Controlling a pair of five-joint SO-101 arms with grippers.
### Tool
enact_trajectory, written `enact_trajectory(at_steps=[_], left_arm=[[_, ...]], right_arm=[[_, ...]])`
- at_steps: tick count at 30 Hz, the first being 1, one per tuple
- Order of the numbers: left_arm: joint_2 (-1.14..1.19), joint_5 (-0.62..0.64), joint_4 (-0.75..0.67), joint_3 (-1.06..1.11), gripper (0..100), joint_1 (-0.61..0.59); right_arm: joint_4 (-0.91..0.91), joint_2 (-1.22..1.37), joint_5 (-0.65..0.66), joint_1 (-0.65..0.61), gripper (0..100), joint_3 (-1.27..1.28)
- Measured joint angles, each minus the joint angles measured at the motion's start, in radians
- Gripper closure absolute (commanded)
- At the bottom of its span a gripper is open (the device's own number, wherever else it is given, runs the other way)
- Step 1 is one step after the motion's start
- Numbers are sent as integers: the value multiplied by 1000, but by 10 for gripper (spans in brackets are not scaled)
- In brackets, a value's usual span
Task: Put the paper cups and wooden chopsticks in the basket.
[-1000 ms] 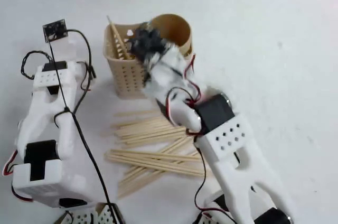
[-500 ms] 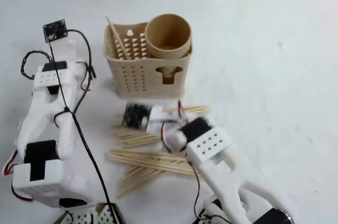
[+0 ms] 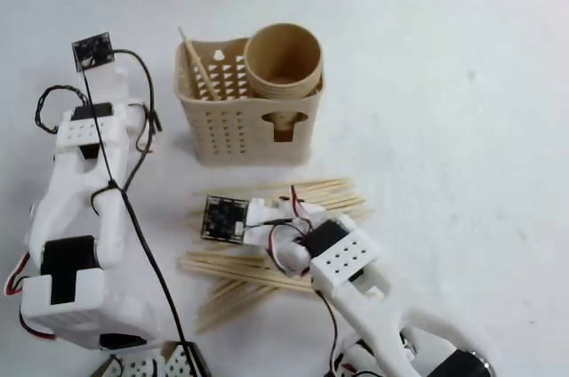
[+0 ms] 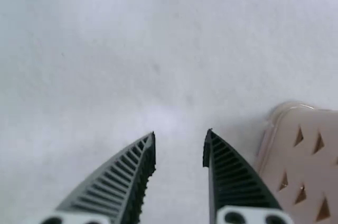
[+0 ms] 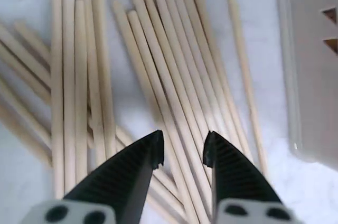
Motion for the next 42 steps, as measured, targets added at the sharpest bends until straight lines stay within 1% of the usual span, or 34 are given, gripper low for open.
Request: enact_trajectory(at_steps=[3, 13, 19, 21, 24, 26, 37, 42], left_arm=[[0, 0, 0, 0, 836, 0], [0, 0, 0, 0, 836, 0], [0, 0, 0, 0, 836, 0], [0, 0, 0, 0, 836, 0], [0, 0, 0, 0, 836, 0], [0, 0, 0, 0, 836, 0], [0, 0, 0, 0, 836, 0], [0, 0, 0, 0, 836, 0]], right_arm=[[0, 0, 0, -2, 815, 2], [-6, 2, 0, 0, 822, 28], [-78, 120, 0, -3, 823, 28], [-92, 140, 0, -2, 840, 28], [-98, 140, 0, -2, 914, 28], [-100, 144, 0, -2, 937, 28], [-101, 150, 0, 6, 943, 28], [-44, 150, -9, 71, 937, -37]])
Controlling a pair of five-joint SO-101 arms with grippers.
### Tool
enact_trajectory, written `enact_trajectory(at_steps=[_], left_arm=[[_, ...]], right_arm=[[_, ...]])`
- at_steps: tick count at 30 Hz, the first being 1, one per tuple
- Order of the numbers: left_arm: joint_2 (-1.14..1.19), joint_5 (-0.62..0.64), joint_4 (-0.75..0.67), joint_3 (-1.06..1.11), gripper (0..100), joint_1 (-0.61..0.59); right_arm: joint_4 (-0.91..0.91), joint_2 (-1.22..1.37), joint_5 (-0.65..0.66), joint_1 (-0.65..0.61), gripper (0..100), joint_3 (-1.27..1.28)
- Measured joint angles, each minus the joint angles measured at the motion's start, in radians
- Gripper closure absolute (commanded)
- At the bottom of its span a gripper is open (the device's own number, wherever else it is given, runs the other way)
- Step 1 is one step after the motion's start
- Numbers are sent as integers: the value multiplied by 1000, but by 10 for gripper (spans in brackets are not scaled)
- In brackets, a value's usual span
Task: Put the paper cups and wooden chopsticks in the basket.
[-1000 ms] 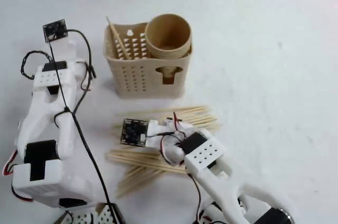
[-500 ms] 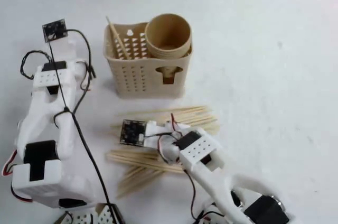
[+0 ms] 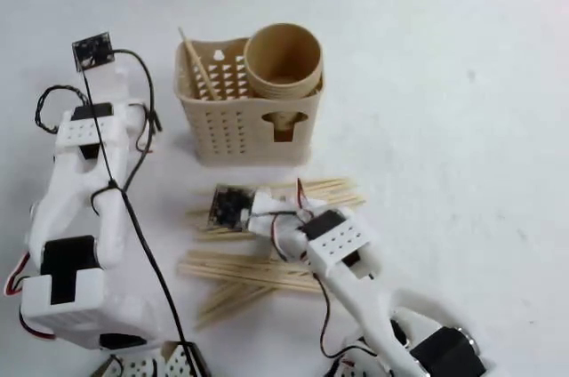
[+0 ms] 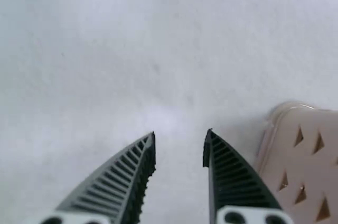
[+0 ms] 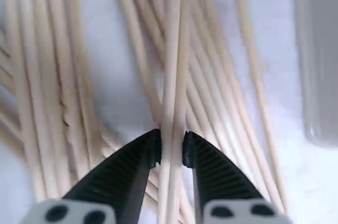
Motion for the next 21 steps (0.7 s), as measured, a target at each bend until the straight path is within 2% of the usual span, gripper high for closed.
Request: enact_trajectory(at_steps=[4, 7, 11, 16, 21], left_arm=[[0, 0, 0, 0, 836, 0], [0, 0, 0, 0, 836, 0], [0, 0, 0, 0, 836, 0], [0, 0, 0, 0, 836, 0], [0, 0, 0, 0, 836, 0]], right_arm=[[55, 0, 0, 2, 893, -31], [58, 0, 0, 2, 954, -34], [58, 0, -3, 2, 909, -34], [58, 3, -3, 2, 978, -34], [58, 2, -3, 2, 981, -40]])
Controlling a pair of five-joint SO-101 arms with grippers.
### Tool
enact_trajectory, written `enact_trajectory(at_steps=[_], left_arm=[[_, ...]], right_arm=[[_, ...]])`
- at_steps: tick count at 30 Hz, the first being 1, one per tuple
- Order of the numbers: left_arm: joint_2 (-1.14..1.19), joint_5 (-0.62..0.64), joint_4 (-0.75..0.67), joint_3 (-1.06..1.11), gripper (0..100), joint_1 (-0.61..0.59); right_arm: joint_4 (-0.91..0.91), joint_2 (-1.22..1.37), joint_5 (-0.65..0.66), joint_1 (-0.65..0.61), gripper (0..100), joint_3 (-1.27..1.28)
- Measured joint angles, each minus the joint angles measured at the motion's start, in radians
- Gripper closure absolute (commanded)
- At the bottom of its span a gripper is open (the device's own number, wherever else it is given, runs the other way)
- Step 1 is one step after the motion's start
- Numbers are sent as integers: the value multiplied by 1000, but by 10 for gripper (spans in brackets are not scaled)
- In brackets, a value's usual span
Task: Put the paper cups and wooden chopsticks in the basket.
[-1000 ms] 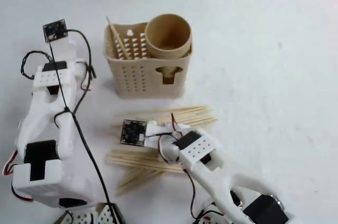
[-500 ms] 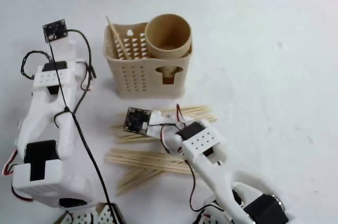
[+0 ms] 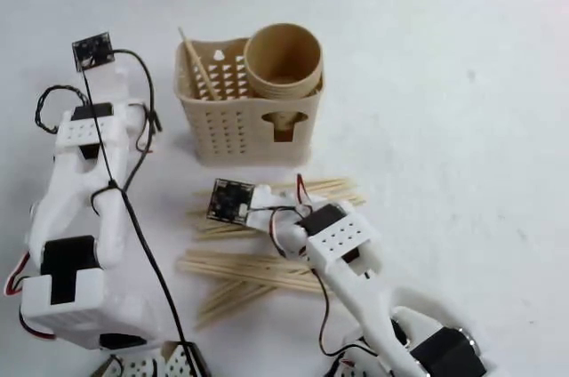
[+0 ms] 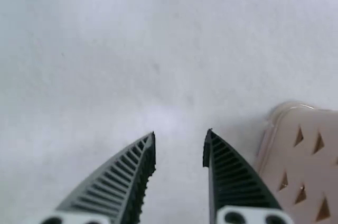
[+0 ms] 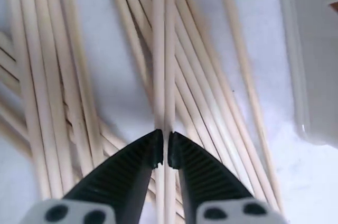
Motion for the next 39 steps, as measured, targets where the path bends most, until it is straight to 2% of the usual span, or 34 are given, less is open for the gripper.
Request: enact_trajectory(at_steps=[8, 13, 15, 20, 26, 31, 39], left_arm=[[0, 0, 0, 0, 836, 0], [0, 0, 0, 0, 836, 0], [0, 0, 0, 0, 836, 0], [0, 0, 0, 0, 836, 0], [0, 0, 0, 0, 836, 0], [0, 0, 0, 0, 836, 0], [0, 0, 0, 0, 836, 0]], right_arm=[[54, -129, -40, -2, 973, -2], [81, -172, -40, -28, 829, -2], [81, -164, -40, -52, 813, -2], [80, -55, -35, -112, 887, -2], [8, 78, -11, -98, 897, -5], [-25, 103, -6, -81, 977, -5], [-29, 87, -9, -64, 979, -5]])
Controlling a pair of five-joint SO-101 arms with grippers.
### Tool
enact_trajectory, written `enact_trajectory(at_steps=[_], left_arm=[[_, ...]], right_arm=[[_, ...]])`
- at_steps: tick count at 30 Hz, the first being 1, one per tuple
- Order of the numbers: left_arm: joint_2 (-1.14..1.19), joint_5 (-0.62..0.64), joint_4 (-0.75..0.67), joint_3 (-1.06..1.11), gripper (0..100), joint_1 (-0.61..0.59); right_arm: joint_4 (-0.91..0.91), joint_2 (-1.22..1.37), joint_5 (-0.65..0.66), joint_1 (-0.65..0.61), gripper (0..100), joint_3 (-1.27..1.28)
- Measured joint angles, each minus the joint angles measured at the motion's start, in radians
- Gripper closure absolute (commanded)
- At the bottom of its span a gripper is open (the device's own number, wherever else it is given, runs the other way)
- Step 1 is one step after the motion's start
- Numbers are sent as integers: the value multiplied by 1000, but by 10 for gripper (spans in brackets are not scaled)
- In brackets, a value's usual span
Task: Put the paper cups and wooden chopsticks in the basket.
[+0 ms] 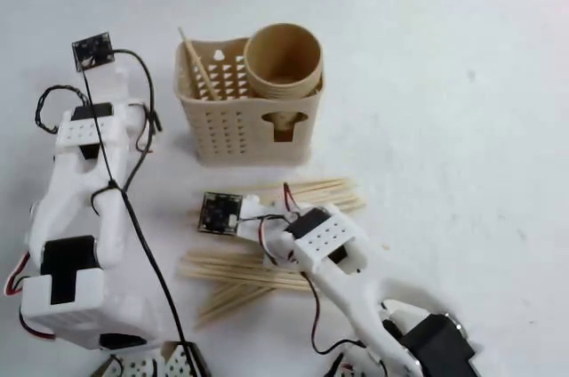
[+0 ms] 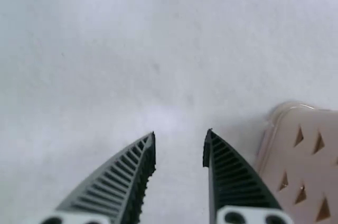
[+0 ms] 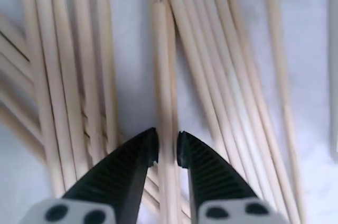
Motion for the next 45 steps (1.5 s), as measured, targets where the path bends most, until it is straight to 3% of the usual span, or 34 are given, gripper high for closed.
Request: enact_trajectory(at_steps=[20, 45], left_arm=[[0, 0, 0, 0, 835, 35], [0, 0, 0, 14, 835, 37]], right_arm=[[-84, -21, -121, 0, 981, 49], [-91, -21, -121, 0, 981, 52]])
